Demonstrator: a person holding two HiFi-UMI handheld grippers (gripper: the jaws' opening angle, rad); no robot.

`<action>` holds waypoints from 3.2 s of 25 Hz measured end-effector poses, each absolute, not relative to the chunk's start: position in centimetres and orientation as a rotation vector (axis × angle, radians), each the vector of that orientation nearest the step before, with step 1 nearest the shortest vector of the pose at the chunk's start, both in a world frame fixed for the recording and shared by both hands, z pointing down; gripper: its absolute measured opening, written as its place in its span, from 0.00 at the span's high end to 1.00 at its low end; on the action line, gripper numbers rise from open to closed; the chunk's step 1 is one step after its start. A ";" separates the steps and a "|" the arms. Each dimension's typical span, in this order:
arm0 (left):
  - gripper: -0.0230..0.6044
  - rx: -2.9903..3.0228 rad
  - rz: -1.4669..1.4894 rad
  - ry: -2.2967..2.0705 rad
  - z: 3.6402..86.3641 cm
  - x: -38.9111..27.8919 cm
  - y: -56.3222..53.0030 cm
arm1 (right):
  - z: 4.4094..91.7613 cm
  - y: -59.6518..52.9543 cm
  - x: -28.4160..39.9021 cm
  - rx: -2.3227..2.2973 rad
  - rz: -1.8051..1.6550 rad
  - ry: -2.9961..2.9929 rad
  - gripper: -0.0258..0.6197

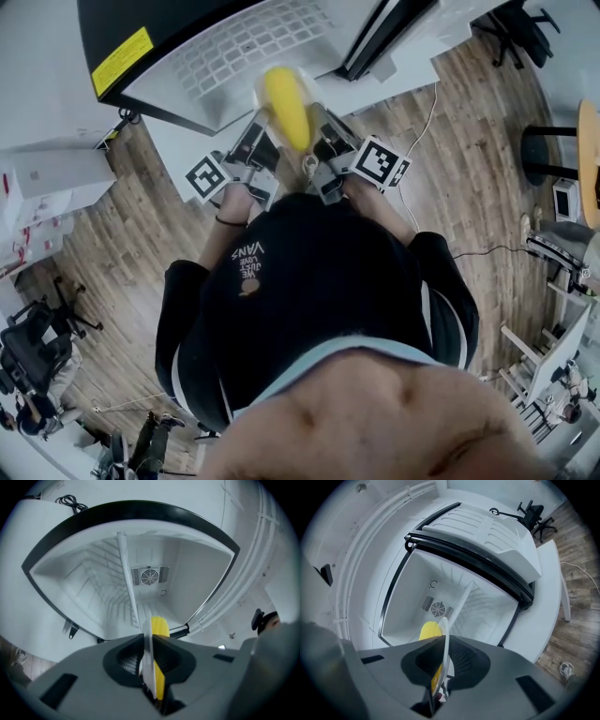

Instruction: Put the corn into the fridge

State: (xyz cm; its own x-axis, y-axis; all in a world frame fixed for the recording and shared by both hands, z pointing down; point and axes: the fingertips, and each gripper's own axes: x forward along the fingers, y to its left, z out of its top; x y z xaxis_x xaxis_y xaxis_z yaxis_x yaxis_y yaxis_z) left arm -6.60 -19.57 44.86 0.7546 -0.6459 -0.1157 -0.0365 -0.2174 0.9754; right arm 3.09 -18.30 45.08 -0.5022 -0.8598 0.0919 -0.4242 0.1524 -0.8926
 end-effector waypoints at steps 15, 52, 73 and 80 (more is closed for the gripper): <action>0.89 1.714 -0.668 -0.616 44.5 -6.1 -22.5 | 44.8 -22.1 3.7 -1.139 -1.343 2.057 0.92; 0.89 1.586 -0.796 -0.724 45.7 -6.3 -27.5 | 45.6 -28.9 3.7 -1.009 -1.431 2.164 0.92; 0.89 1.442 -0.869 -0.712 46.0 -6.5 -28.3 | 45.6 -30.9 3.4 -0.967 -1.460 2.209 0.92; 0.89 1.393 -0.900 -0.724 45.9 -6.5 -28.6 | 45.4 -31.7 3.3 -0.947 -1.452 2.218 0.92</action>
